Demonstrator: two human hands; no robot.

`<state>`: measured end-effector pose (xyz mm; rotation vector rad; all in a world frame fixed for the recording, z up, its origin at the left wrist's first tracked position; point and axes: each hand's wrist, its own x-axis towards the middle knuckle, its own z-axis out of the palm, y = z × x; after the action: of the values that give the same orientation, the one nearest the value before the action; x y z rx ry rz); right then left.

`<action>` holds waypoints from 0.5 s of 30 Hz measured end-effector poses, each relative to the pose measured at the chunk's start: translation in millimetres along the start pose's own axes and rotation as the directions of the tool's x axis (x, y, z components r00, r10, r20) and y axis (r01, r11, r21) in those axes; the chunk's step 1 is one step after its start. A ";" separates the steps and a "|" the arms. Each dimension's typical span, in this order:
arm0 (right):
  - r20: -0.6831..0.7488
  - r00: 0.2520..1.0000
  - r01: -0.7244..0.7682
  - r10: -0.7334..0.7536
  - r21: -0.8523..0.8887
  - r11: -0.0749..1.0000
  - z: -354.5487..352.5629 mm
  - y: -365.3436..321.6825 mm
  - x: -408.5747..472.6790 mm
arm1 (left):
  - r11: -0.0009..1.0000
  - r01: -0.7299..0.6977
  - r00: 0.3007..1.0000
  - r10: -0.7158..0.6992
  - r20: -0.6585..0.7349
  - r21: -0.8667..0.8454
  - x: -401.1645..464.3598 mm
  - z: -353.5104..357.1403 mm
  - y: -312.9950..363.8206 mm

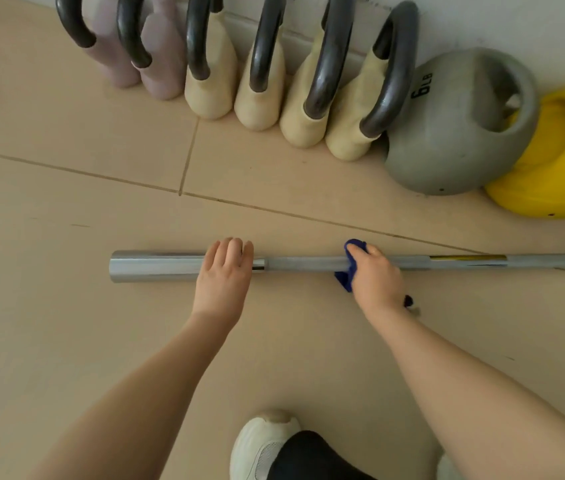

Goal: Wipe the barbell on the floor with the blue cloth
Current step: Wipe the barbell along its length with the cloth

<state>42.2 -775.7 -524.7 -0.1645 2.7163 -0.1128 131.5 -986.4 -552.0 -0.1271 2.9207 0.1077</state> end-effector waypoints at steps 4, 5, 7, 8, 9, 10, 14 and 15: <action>0.116 0.960 0.249 -0.255 0.062 0.966 13.5 -24.5 -3.8 | 0.996 0.050 0.998 -0.053 0.044 0.070 2.1 -6.2 13.0; 0.151 0.953 0.259 -0.264 0.051 0.964 7.5 -17.1 -3.1 | 0.993 0.068 0.993 -0.076 0.086 0.097 3.9 -12.8 17.4; 0.144 0.971 0.199 -0.192 -0.032 0.980 -7.1 16.1 4.6 | 0.989 0.100 0.981 -0.117 0.157 0.110 9.4 -20.0 24.8; 0.091 0.986 0.146 -0.140 -0.063 0.987 -13.2 37.5 9.0 | 0.986 0.112 0.973 -0.134 0.188 0.125 12.5 -22.0 27.9; 0.032 0.995 0.091 -0.090 -0.042 0.995 -19.2 57.6 12.9 | 0.979 0.130 0.963 -0.162 0.215 0.158 15.3 -24.5 31.5; -0.022 0.998 0.056 -0.056 0.015 0.998 -24.2 76.4 16.9 | 0.969 0.148 0.954 -0.193 0.230 0.199 18.1 -27.1 36.2; -0.057 0.992 0.117 -0.111 0.133 0.984 -40.6 145.6 21.8 | 0.975 0.089 0.950 -0.145 0.276 0.205 34.7 -34.2 89.7; -0.040 0.989 0.147 -0.143 0.124 0.981 -44.4 161.8 21.2 | 0.987 0.029 0.962 -0.071 0.265 0.160 41.6 -33.8 112.9</action>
<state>-11.2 -616.0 -509.5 -0.3256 2.7159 -0.3314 73.3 -880.2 -520.9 -0.1486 2.6388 -0.1022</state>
